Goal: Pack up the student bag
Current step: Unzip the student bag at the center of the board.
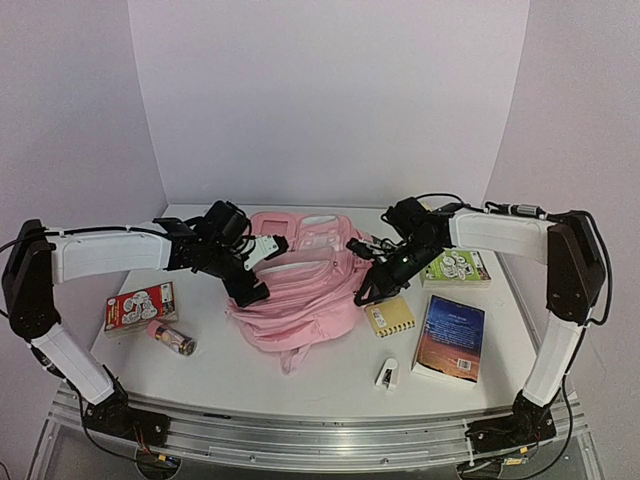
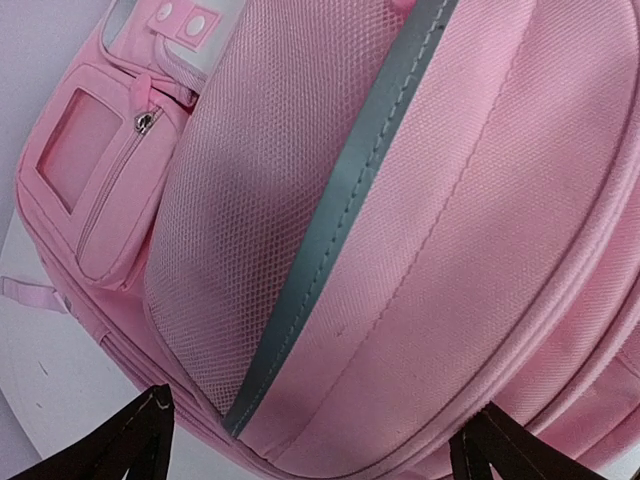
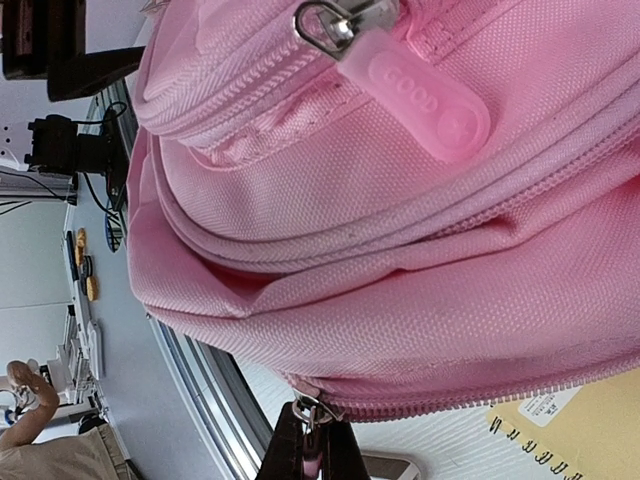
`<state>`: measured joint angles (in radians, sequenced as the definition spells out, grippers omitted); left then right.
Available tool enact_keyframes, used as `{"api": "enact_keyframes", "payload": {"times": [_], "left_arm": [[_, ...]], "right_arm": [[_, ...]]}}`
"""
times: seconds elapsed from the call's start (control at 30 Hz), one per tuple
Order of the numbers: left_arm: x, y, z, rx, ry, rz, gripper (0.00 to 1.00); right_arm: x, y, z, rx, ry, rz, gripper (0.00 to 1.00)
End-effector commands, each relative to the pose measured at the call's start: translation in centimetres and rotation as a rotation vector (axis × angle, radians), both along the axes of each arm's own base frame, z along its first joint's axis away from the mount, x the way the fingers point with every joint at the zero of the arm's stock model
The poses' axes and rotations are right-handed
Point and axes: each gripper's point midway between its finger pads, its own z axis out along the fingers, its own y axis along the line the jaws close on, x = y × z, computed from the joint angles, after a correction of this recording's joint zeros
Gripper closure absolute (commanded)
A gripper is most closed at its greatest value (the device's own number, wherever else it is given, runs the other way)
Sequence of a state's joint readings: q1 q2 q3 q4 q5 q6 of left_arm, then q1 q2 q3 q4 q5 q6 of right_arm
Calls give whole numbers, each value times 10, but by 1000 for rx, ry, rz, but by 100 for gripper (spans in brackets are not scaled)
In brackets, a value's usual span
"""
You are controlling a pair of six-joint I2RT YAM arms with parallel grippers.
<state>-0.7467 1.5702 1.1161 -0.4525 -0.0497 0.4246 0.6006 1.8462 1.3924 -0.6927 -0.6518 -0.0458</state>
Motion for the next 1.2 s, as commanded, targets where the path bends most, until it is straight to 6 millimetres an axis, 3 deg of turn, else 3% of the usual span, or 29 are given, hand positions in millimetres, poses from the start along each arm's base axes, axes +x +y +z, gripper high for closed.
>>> {"api": "enact_keyframes", "payload": {"times": [0.0,0.07,0.13,0.27,0.43,0.53,0.63,0.8,1.03,1.17], "left_arm": [[7,-15,9,-8,-1,-90,10],[10,-19,7,-9,-2,-103,20],[14,-21,5,2,-2,-100,41],[24,-20,6,-5,0,-24,99],[23,2,9,-68,24,218,100],[14,12,20,-137,21,312,100],[3,10,39,-224,-1,363,100],[12,-2,51,-340,3,506,100],[45,-24,36,-420,65,732,100],[49,-39,29,-478,139,780,100]], "right_arm": [[6,10,33,90,-47,36,100],[7,10,32,84,-50,33,100],[11,10,30,75,-51,25,100],[26,11,29,59,-61,-4,100],[62,7,22,47,-47,-71,100],[81,1,10,23,-37,-86,100],[90,-1,-2,-24,-32,-77,100],[77,3,-8,-2,84,-69,100],[57,1,-16,-14,133,-55,100],[43,11,-18,-27,130,-20,100]]}}
